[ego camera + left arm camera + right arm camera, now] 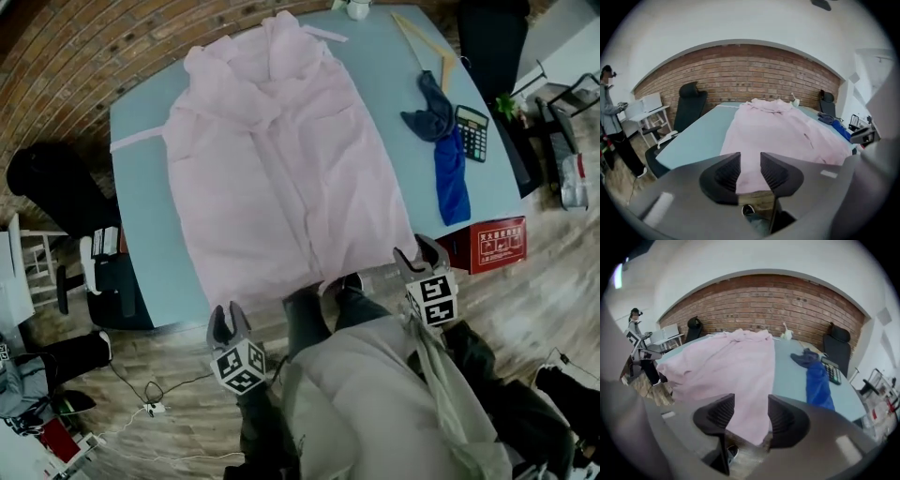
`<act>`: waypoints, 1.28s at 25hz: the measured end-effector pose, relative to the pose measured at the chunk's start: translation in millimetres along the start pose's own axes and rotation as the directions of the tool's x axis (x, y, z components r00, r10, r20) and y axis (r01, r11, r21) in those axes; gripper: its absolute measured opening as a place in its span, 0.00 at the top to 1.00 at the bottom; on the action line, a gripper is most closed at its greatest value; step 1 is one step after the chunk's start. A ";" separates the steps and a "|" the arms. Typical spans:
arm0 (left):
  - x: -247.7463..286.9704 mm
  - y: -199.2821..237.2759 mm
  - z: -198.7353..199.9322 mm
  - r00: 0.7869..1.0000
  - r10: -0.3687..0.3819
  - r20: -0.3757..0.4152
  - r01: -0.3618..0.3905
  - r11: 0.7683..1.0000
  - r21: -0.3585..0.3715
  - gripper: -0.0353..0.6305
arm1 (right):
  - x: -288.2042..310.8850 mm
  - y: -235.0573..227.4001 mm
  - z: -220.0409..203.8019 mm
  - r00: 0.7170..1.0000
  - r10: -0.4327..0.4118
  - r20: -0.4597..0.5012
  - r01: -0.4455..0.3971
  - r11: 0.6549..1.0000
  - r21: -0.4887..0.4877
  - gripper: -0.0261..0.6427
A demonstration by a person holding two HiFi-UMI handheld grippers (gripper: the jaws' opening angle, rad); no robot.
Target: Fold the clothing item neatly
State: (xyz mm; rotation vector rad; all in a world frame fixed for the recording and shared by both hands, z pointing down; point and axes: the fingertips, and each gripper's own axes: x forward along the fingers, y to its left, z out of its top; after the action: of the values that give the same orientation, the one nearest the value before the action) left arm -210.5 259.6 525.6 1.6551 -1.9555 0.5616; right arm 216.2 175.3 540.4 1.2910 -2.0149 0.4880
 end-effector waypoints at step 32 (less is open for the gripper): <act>-68.4 11.0 -9.3 0.982 -0.153 0.106 0.168 0.976 -0.142 0.90 | -86.4 -21.4 -6.3 0.991 0.112 0.078 -0.129 0.956 0.262 0.94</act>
State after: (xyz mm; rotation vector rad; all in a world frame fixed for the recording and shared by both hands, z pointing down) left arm -211.7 320.1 490.5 1.7516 -1.8575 0.2721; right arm 261.2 225.3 481.7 1.3585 -2.1445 0.8091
